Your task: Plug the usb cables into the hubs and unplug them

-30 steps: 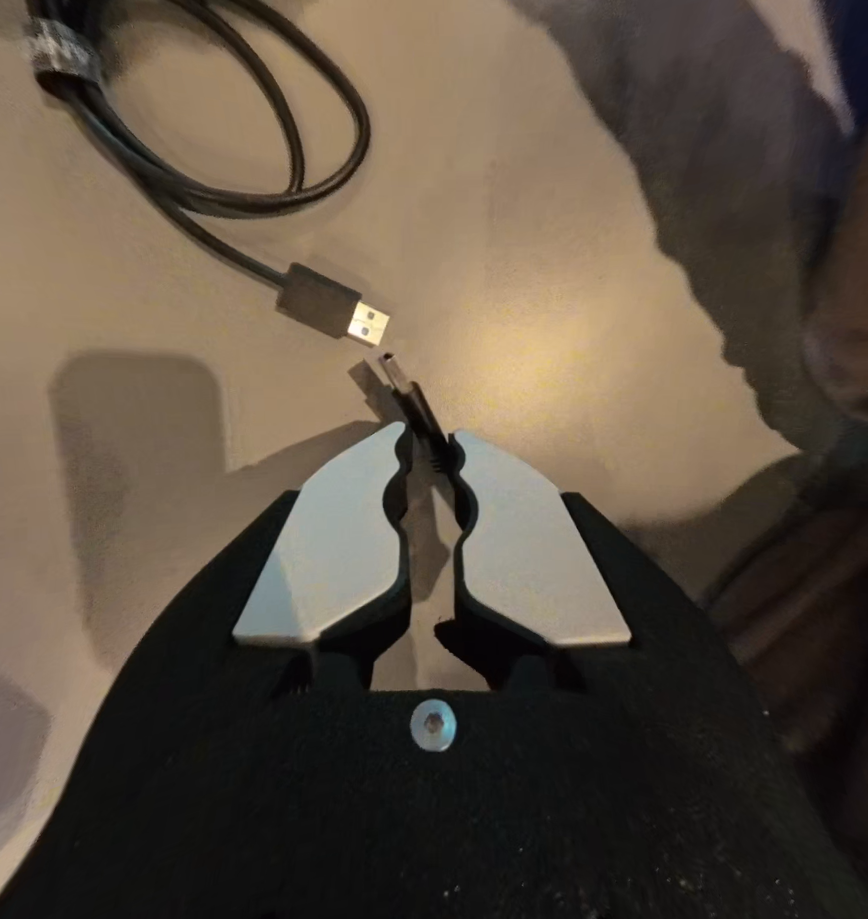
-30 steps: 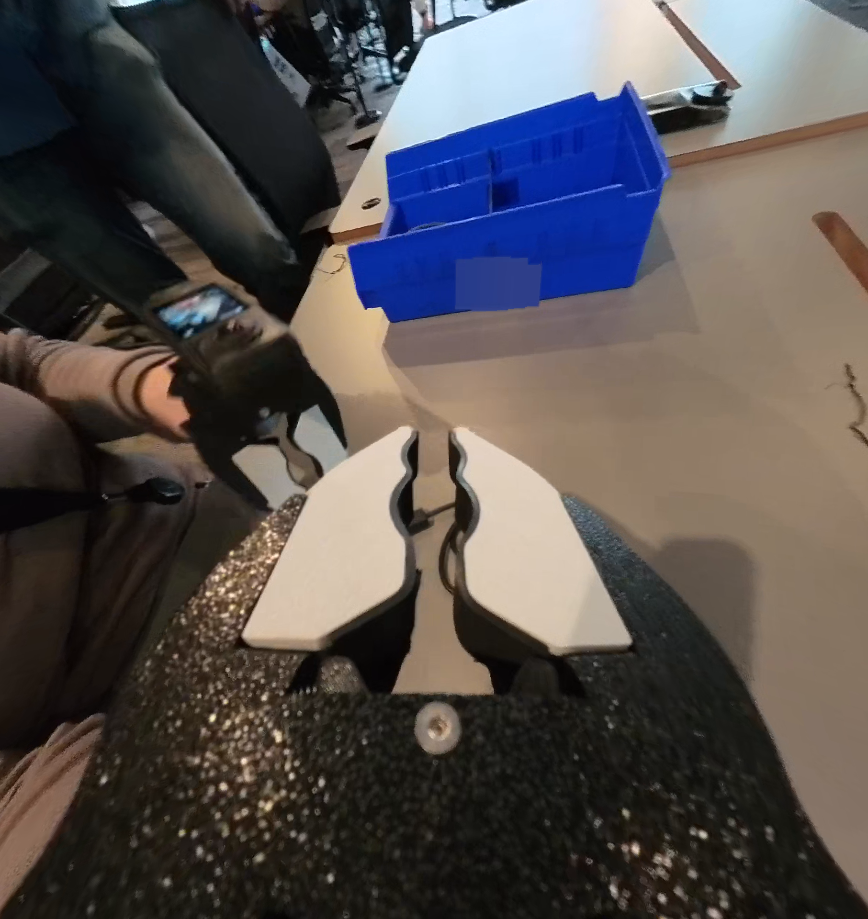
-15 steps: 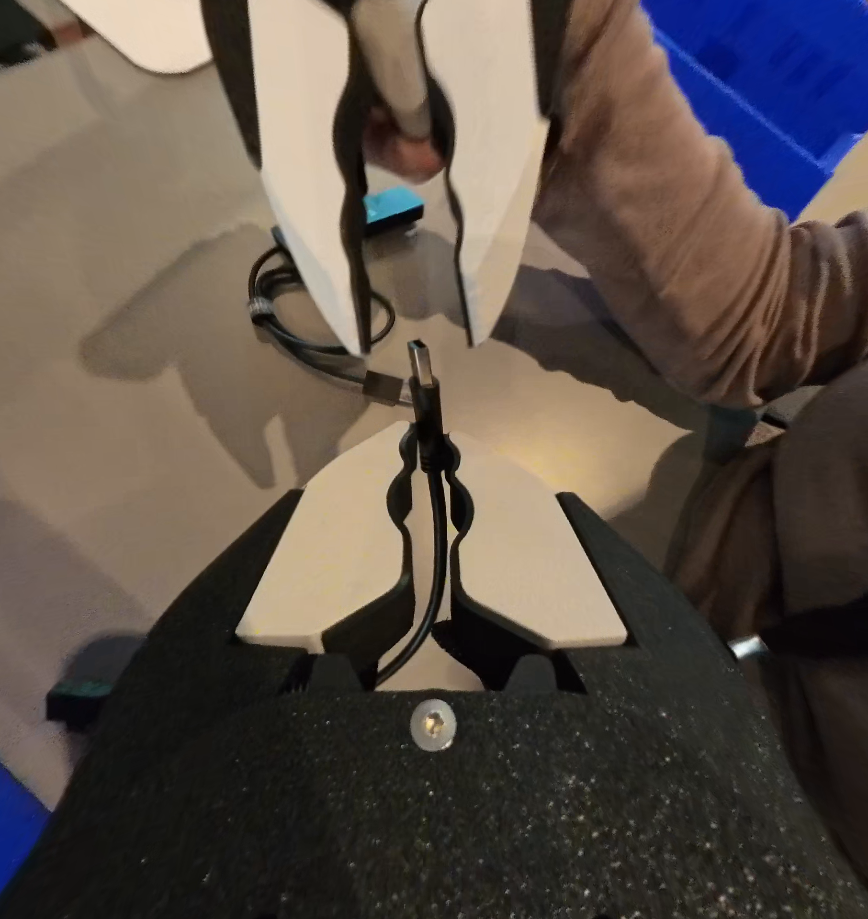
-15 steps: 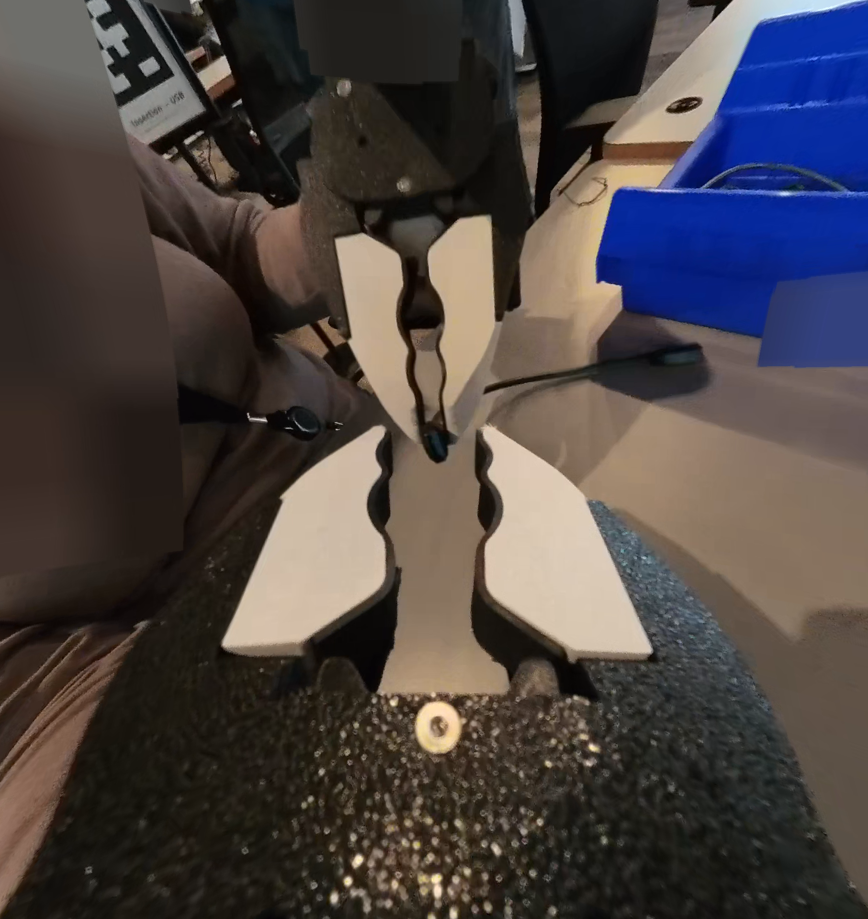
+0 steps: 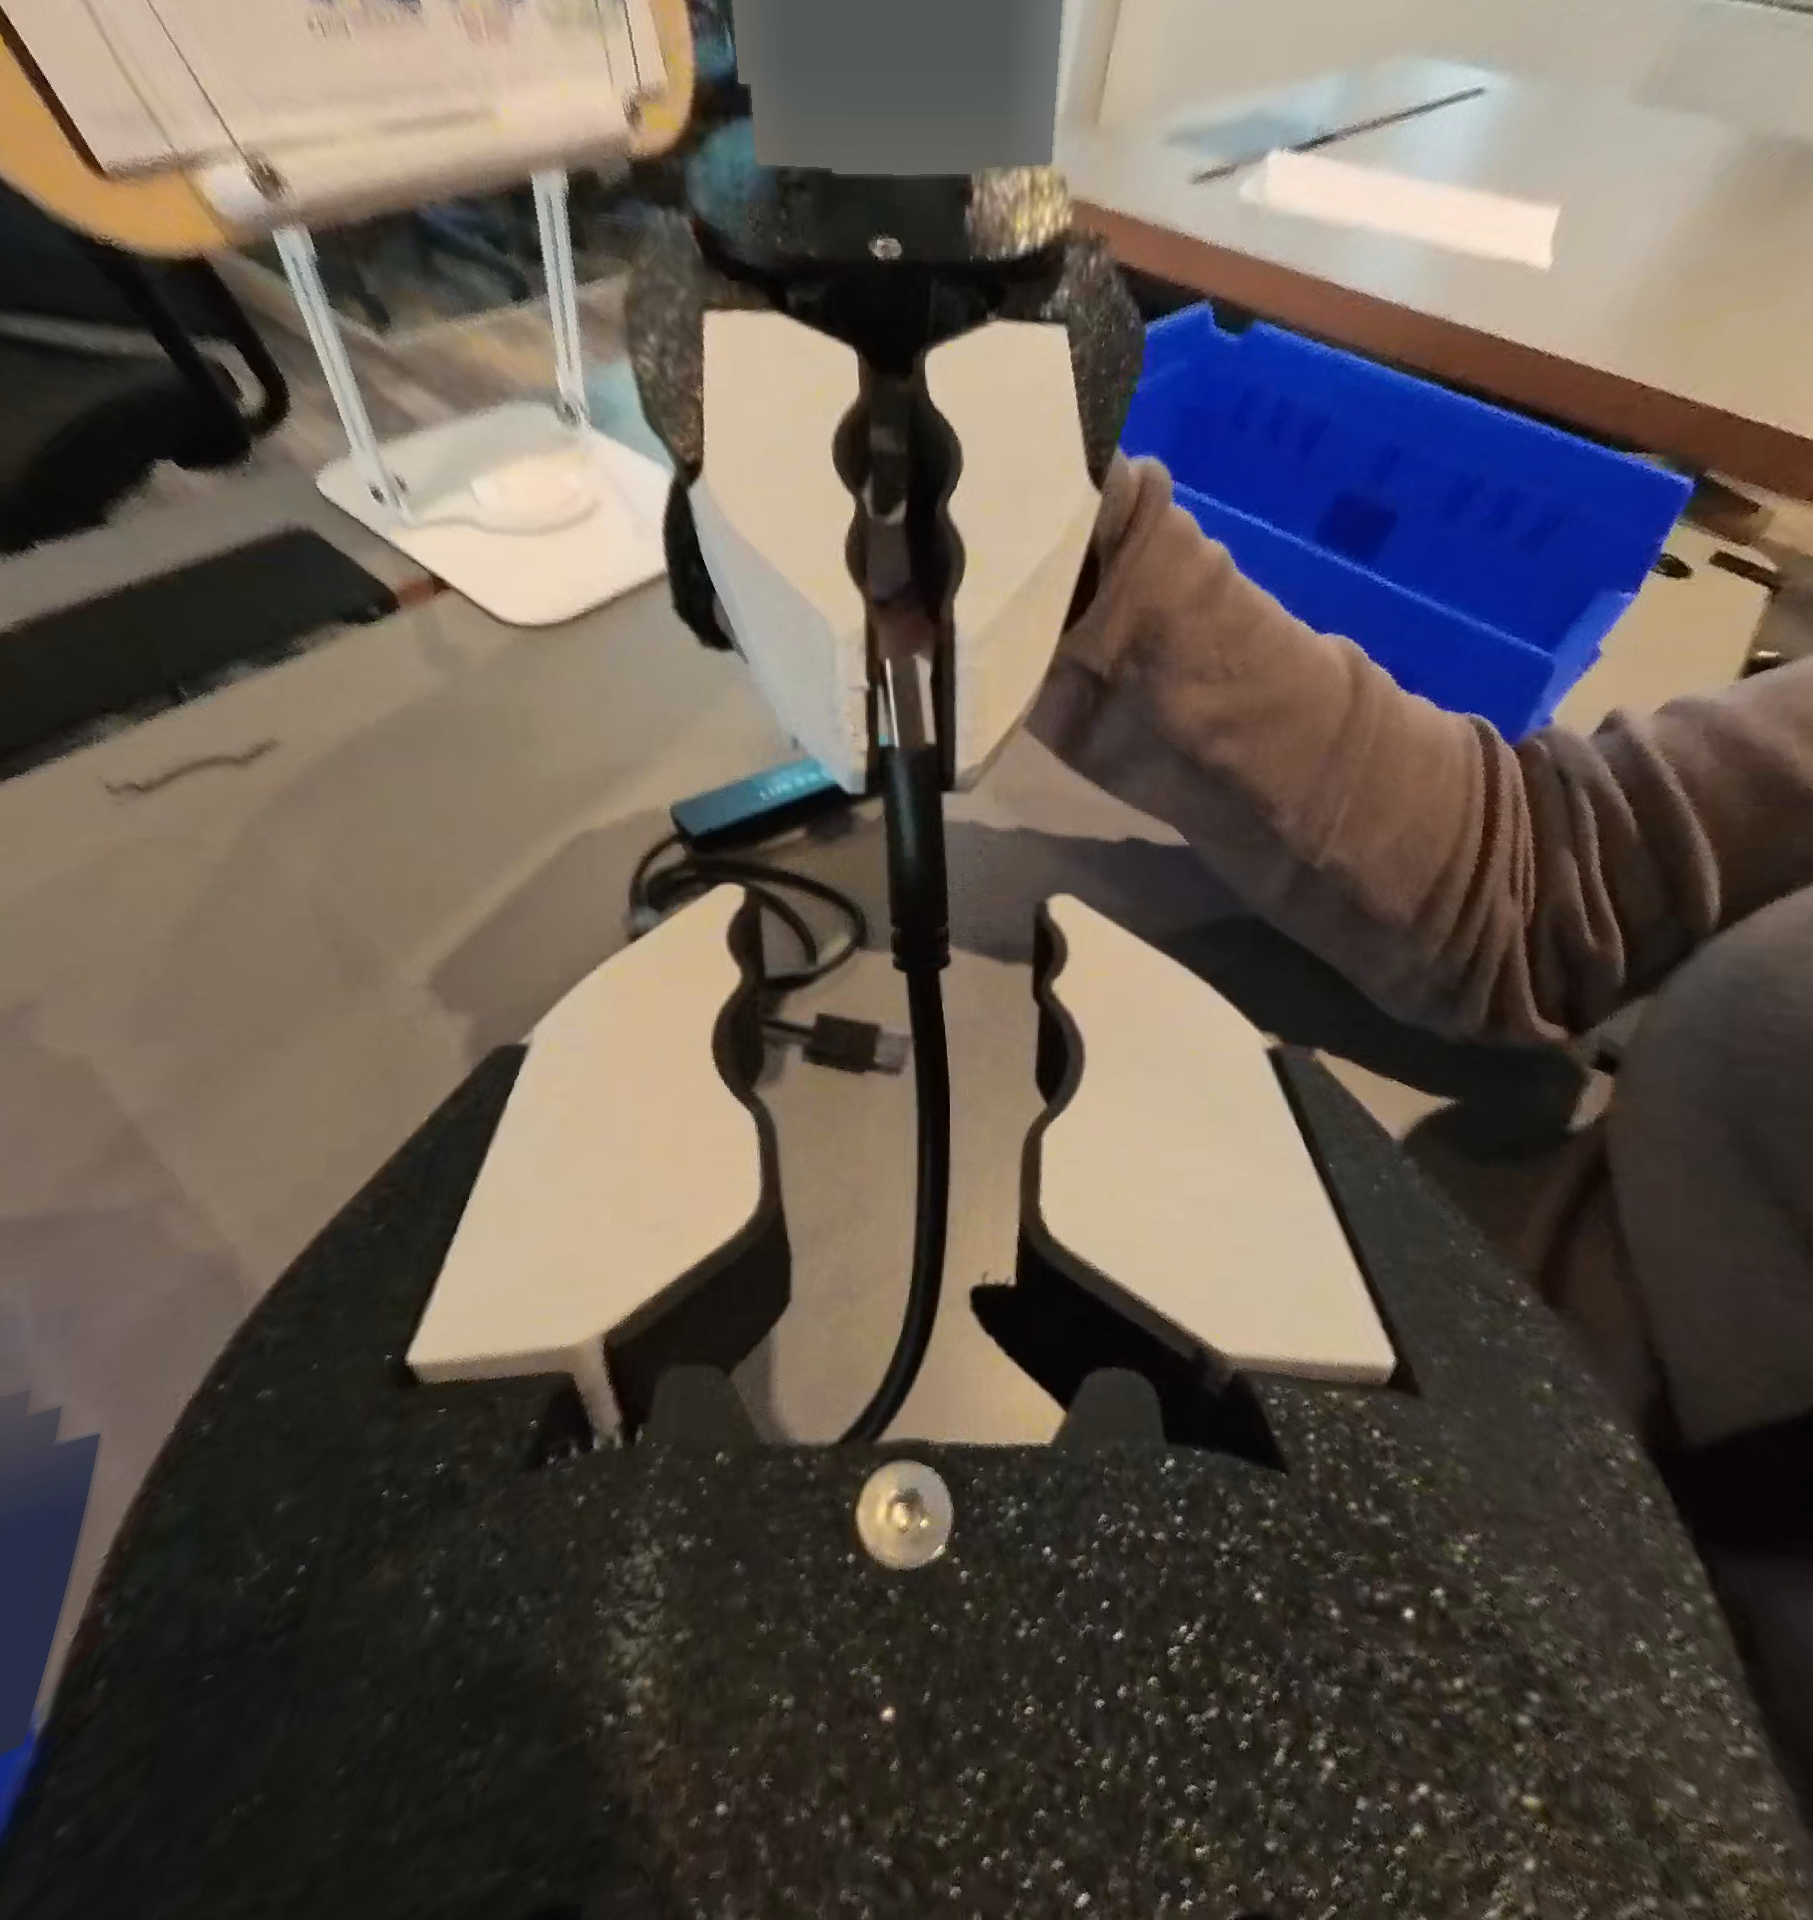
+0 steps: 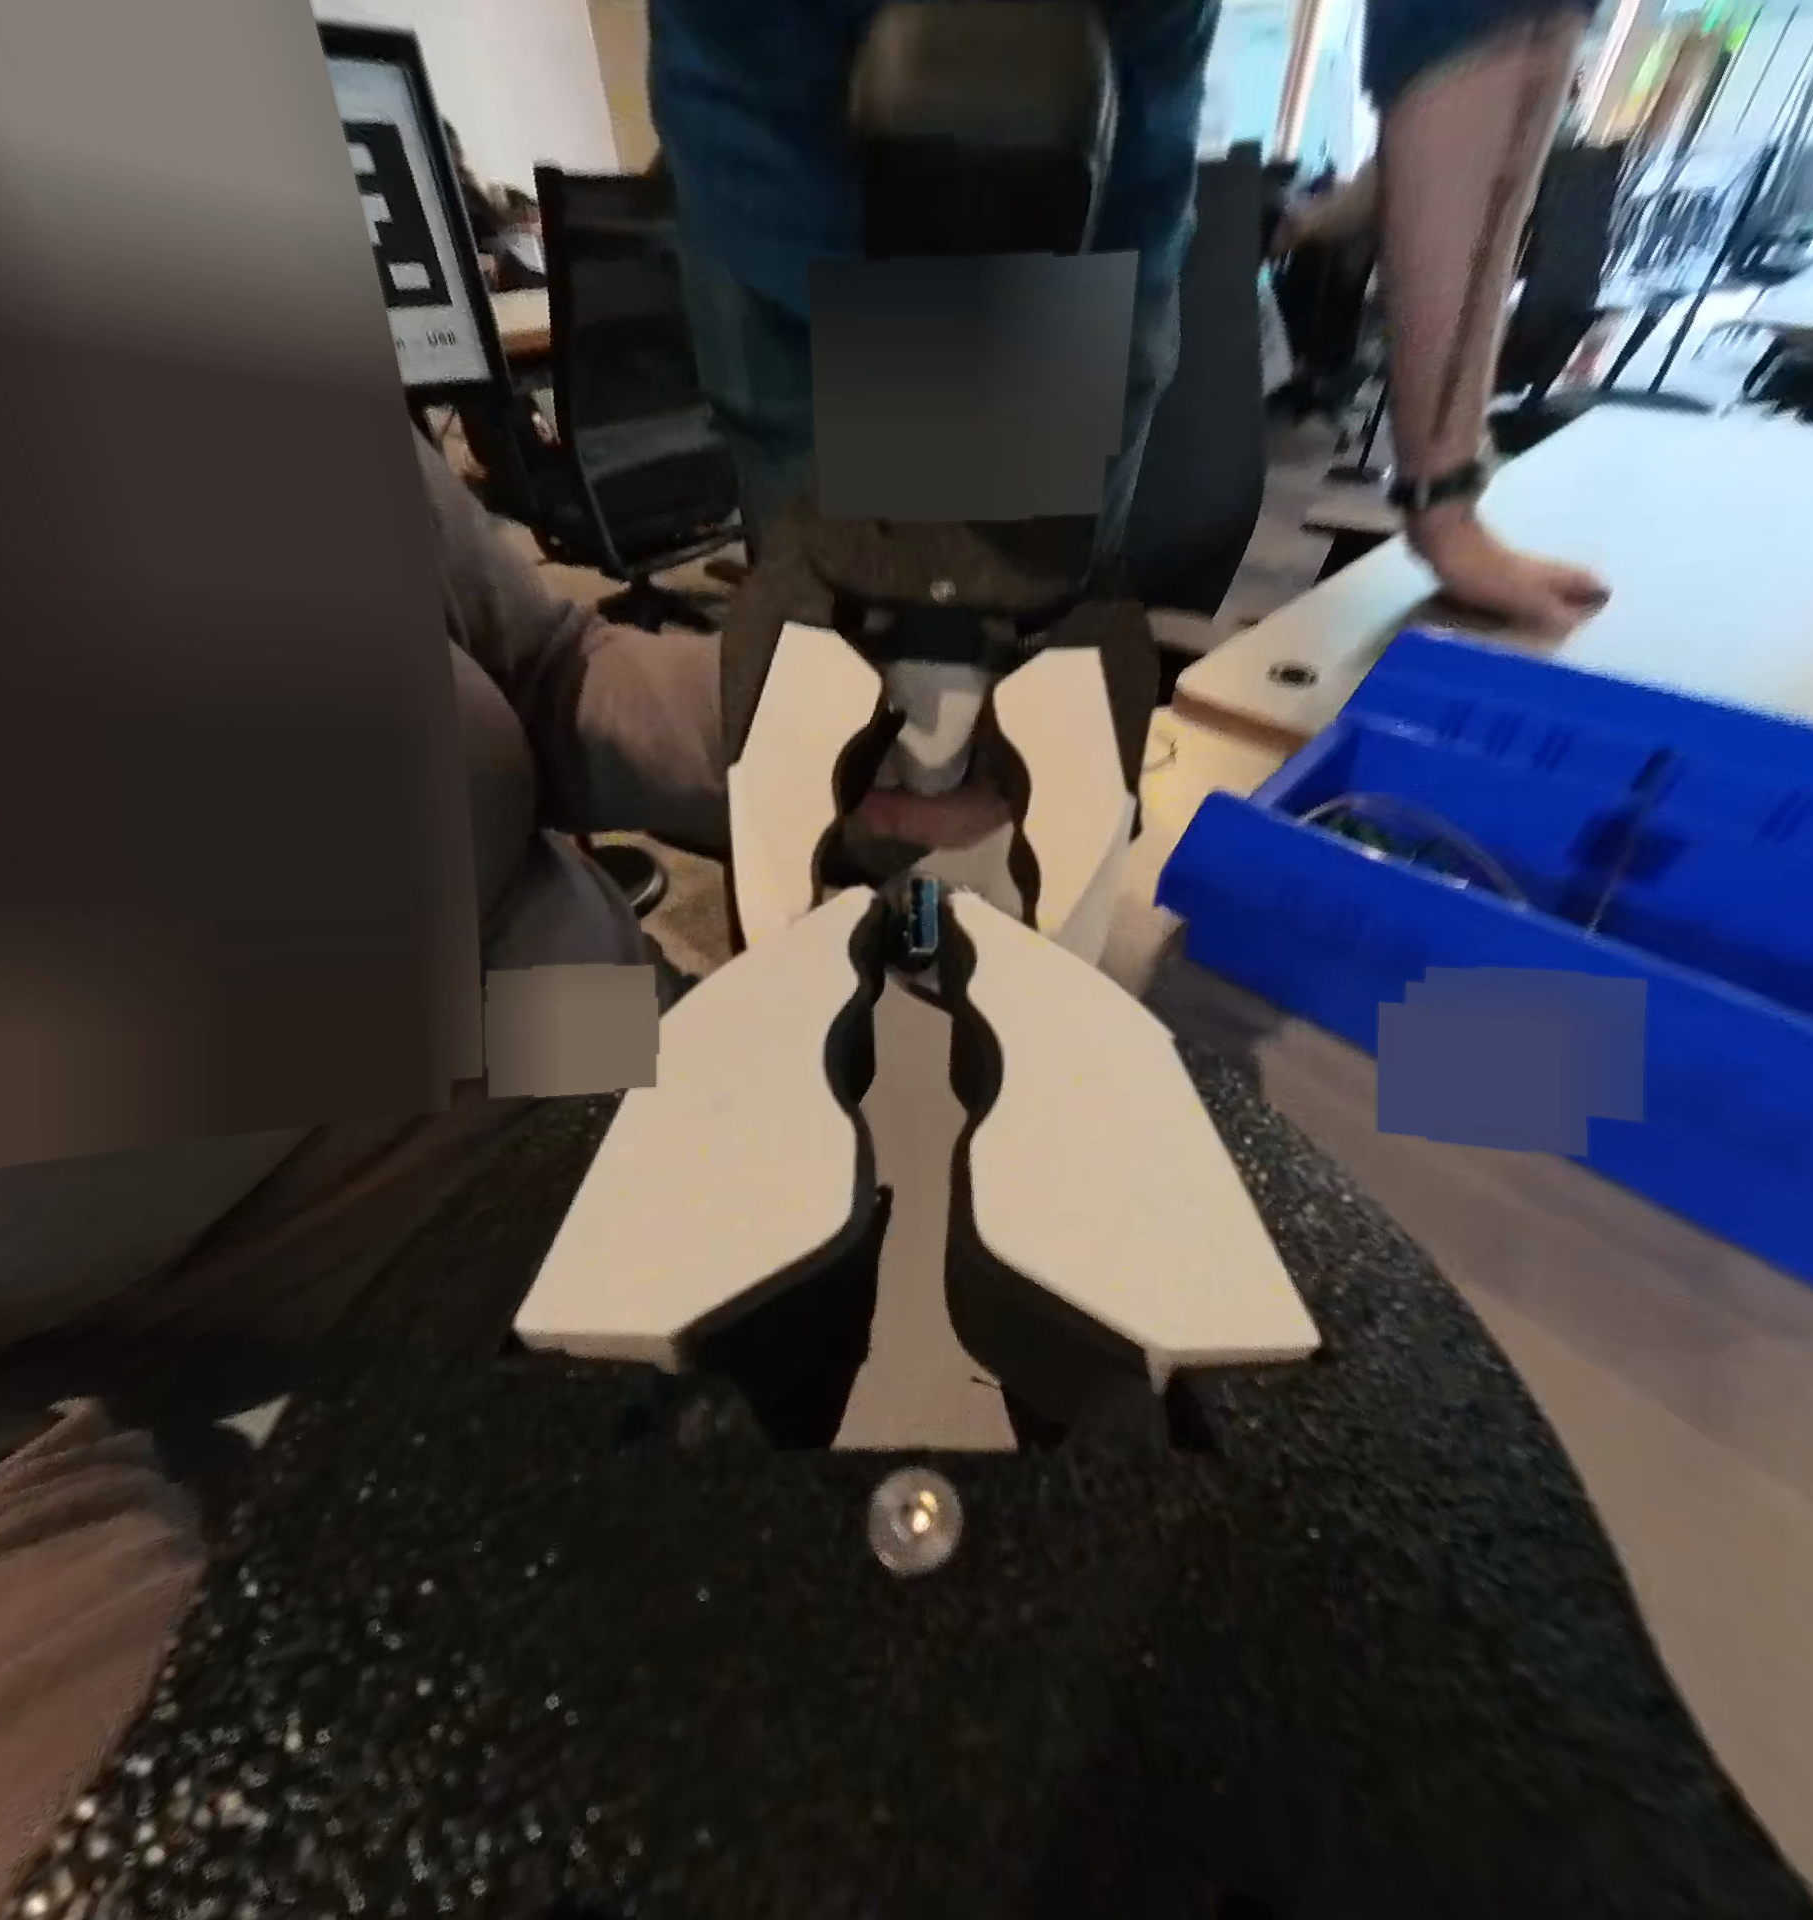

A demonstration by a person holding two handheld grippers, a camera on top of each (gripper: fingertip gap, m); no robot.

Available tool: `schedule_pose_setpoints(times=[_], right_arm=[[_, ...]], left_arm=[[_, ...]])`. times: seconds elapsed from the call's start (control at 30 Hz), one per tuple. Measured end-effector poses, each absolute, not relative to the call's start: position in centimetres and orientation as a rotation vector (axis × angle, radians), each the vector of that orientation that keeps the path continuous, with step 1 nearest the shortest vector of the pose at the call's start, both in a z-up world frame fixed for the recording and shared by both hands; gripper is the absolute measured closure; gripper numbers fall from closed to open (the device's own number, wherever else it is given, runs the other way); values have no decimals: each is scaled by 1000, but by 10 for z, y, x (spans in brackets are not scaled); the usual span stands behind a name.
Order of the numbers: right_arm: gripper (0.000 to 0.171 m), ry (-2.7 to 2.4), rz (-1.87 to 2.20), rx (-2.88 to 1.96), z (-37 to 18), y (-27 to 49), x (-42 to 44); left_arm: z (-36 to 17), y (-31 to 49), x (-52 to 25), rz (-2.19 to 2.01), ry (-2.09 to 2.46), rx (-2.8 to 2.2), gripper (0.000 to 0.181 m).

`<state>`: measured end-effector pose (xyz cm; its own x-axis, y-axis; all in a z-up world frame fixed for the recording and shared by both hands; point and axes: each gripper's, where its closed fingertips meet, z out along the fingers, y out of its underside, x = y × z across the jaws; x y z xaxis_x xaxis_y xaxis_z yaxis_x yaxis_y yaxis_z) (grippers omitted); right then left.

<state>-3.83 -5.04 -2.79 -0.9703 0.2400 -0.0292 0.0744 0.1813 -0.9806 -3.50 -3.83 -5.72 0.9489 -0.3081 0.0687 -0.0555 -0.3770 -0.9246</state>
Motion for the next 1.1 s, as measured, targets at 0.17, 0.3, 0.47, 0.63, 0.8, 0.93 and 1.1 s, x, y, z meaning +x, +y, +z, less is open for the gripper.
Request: schedule_pose_setpoints(times=[0.17,0.3,0.47,0.63,0.8,0.93,1.1], right_arm=[[163,-2234,1956,-226,-14,-49,-31],[164,-2222,1947,-223,-13,-49,-30],[148,-2151,1875,-298,-7,-41,-36],[124,-1902,1781,-466,19,2,-44],[120,-1759,1599,-652,27,45,-46],[129,-1978,1283,-1041,-37,82,-49],[146,-2128,1090,-1511,-115,119,-44]], left_arm=[[-42,-31,-25,-173,331,-1849,170],[-42,-30,-25,-136,323,-1849,171],[-37,-39,-33,-54,294,-1849,172],[-12,-62,-46,81,317,-1829,172],[9,-80,-58,210,388,-1777,172],[10,-87,-63,269,472,-1755,172],[13,-86,-66,200,484,-1712,171]])
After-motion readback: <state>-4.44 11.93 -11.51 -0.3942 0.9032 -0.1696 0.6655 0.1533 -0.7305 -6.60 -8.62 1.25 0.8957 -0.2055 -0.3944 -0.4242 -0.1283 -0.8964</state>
